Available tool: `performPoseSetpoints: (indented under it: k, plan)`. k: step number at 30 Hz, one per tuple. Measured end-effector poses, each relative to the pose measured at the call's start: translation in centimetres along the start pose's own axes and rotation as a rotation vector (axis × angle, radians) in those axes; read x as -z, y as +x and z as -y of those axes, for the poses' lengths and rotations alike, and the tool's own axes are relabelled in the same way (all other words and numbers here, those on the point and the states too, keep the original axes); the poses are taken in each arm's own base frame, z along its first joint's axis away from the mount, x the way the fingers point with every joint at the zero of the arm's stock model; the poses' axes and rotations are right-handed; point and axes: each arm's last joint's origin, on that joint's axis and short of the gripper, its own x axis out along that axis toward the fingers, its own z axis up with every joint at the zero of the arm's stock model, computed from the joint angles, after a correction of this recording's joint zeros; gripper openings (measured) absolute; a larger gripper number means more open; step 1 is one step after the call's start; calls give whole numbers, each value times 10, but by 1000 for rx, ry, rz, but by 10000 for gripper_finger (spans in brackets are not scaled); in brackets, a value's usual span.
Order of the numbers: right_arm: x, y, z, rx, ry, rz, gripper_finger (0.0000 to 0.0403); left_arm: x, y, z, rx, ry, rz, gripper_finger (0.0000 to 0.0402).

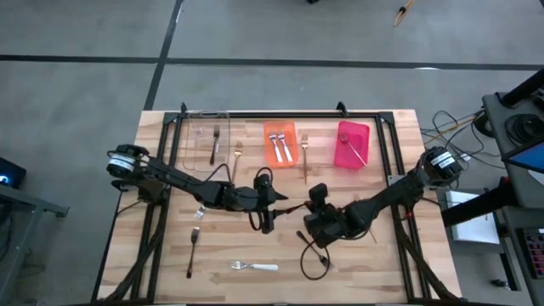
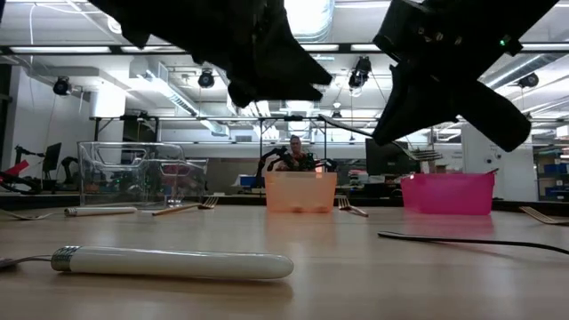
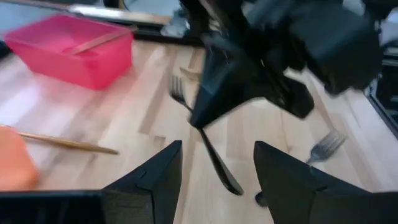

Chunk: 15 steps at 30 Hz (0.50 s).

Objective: Sort silverware by color (type)
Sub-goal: Put the right black fork into the transparent bin

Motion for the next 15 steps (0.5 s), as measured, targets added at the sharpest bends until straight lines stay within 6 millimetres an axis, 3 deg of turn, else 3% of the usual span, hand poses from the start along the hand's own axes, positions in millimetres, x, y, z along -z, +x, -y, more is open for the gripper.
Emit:
performPoseSetpoints:
  k: [15]
  plan:
    - [0, 2, 6, 106, -237, -27, 9, 14, 41, -8, 4, -84, -50, 180]
